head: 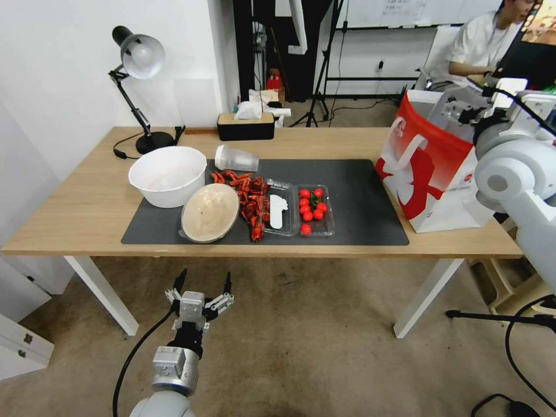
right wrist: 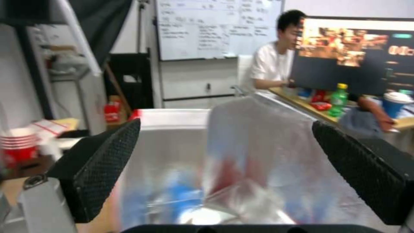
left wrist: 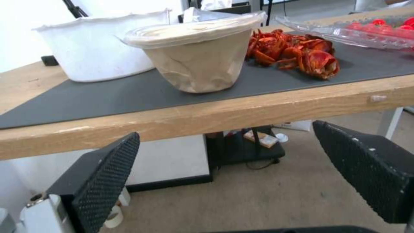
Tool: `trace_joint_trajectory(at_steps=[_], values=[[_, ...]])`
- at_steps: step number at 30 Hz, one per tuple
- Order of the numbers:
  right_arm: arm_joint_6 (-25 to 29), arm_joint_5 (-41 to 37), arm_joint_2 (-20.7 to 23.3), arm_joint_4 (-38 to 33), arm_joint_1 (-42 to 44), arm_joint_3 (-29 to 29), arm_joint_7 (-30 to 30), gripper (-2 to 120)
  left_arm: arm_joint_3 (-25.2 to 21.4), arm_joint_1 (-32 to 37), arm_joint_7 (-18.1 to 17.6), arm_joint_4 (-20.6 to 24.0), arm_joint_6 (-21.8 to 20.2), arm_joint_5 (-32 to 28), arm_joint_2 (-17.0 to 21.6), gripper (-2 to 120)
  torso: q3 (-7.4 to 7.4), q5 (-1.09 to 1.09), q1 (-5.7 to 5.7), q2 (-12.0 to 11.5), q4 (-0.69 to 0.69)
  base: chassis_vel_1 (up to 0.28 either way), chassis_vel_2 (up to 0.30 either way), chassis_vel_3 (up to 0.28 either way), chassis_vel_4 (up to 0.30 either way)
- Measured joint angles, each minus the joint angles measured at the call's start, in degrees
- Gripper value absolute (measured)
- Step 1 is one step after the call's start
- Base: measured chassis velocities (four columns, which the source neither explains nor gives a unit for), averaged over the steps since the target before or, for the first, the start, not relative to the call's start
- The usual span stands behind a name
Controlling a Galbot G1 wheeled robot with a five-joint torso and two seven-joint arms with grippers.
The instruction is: Pick up the trash from the table and place it into the takeout bag.
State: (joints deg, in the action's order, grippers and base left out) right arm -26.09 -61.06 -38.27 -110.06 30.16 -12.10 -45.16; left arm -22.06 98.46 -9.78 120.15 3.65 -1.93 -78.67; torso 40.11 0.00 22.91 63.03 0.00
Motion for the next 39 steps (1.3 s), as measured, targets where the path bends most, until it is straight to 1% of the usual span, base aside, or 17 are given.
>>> trace_joint_trajectory(at_steps=[6, 8, 13, 15, 20, 22, 23, 25, 26, 28, 29, 31, 32, 33, 36, 37, 39], values=[[5.8, 0.3, 0.1, -4.4, 3.0, -0.4, 6.6, 100, 0.0, 0.2, 0.0, 0.1, 0.1, 0.0, -0.1, 100, 0.00, 0.00, 0.00, 0.0, 0.00, 0.000, 0.000, 0.000, 0.000], [6.4, 0.3, 0.1, -5.4, 4.1, -0.8, 8.0, 100, 0.0, 0.2, 0.0, 0.1, 0.1, 0.0, 0.0, 100, 0.00, -0.01, 0.00, 0.0, 0.01, 0.000, 0.000, 0.000, 0.000], [10.4, 1.5, 0.0, -10.1, 13.4, -4.5, 14.7, 100, 0.0, 0.2, 0.0, 0.3, 0.2, 0.0, 0.0, 100, -0.01, 0.01, 0.00, 0.0, -0.01, 0.000, 0.000, 0.000, 0.000], [14.1, 3.6, -0.6, -11.4, 18.9, -6.2, 18.7, 100, -0.1, 0.3, 0.0, 0.5, 0.2, -0.2, 0.0, 100, -0.01, 0.01, 0.00, 0.0, -0.01, 0.000, 0.000, 0.000, 0.000], [17.3, 4.9, -2.1, -12.7, 25.2, -9.5, 22.4, 100, -0.2, 0.5, 0.0, 0.6, 0.4, -0.3, -0.1, 100, -0.01, -0.01, 0.00, 0.0, 0.02, 0.000, 0.000, 0.000, 0.000], [19.3, 6.5, -4.1, -14.4, 33.3, -14.2, 26.5, 100, -0.3, 0.7, 0.0, 0.9, 0.5, -0.3, -0.1, 100, -0.01, 0.00, 0.00, 0.0, 0.00, 0.000, 0.000, 0.000, 0.000], [19.3, 6.5, -4.1, -14.4, 33.3, -14.2, 26.5, 100, -0.3, 0.7, 0.0, 0.9, 0.5, -0.3, -0.1, 100, -0.01, 0.00, 0.00, 0.0, 0.00, 0.000, 0.000, 0.000, 0.000], [22.5, 8.7, -6.7, -15.8, 41.9, -19.1, 30.6, 100, -0.5, 1.0, 0.1, 1.0, 0.7, -0.3, 0.1, 100, -0.01, 0.01, 0.00, 0.0, -0.02, 0.000, 0.000, 0.000, 0.000], [22.5, 8.7, -6.7, -15.8, 41.9, -19.1, 30.6, 100, -0.5, 1.0, 0.1, 1.0, 0.7, -0.3, 0.1, 100, -0.01, 0.01, 0.00, 0.0, -0.02, 0.000, 0.000, 0.000, 0.000], [25.2, 11.0, -9.9, -16.5, 49.0, -23.1, 34.7, 100, -0.5, 1.1, 0.0, 1.1, 1.0, -0.4, 0.3, 100, -0.01, 0.00, 0.00, 0.0, 0.00, 0.000, 0.000, 0.000, 0.000], [25.2, 11.0, -9.9, -16.5, 49.0, -23.1, 34.7, 100, -0.5, 1.1, 0.0, 1.1, 1.0, -0.4, 0.3, 100, -0.01, 0.00, 0.00, 0.0, 0.00, 0.000, 0.000, 0.000, 0.000], [28.3, 13.0, -12.6, -16.6, 53.3, -24.7, 37.4, 100, -0.4, 1.1, 0.0, 1.1, 1.2, -0.4, 0.3, 100, -0.01, 0.01, 0.00, 0.0, -0.02, 0.000, 0.000, 0.000, 0.000], [29.9, 14.9, -15.2, -16.5, 56.5, -25.6, 39.7, 100, -0.3, 1.2, 0.0, 1.1, 1.3, -0.4, 0.3, 100, -0.01, -0.01, 0.00, 0.0, 0.00, 0.000, 0.000, 0.000, 0.000], [29.9, 14.9, -15.2, -16.5, 56.5, -25.6, 39.7, 100, -0.3, 1.2, 0.0, 1.1, 1.3, -0.4, 0.3, 100, -0.01, -0.01, 0.00, 0.0, 0.00, 0.000, 0.000, 0.000, 0.000], [33.5, 18.9, -20.5, -16.1, 62.0, -25.9, 43.5, 100, -0.2, 1.2, 0.0, 1.1, 1.3, -0.4, 0.4, 100, -0.01, -0.01, -0.01, 0.0, -0.02, 0.000, 0.000, 0.000, 0.000], [33.5, 18.9, -20.5, -16.1, 62.0, -25.9, 43.5, 100, -0.2, 1.2, 0.0, 1.1, 1.3, -0.4, 0.4, 100, -0.01, -0.01, -0.01, 0.0, -0.02, 0.000, 0.000, 0.000, 0.000], [36.8, 21.7, -23.5, -15.2, 64.2, -25.4, 45.4, 100, 0.0, 1.2, 0.0, 1.1, 1.3, -0.4, 0.4, 100, -0.01, 0.00, 0.00, 0.0, 0.00, 0.000, 0.000, 0.000, 0.000]])
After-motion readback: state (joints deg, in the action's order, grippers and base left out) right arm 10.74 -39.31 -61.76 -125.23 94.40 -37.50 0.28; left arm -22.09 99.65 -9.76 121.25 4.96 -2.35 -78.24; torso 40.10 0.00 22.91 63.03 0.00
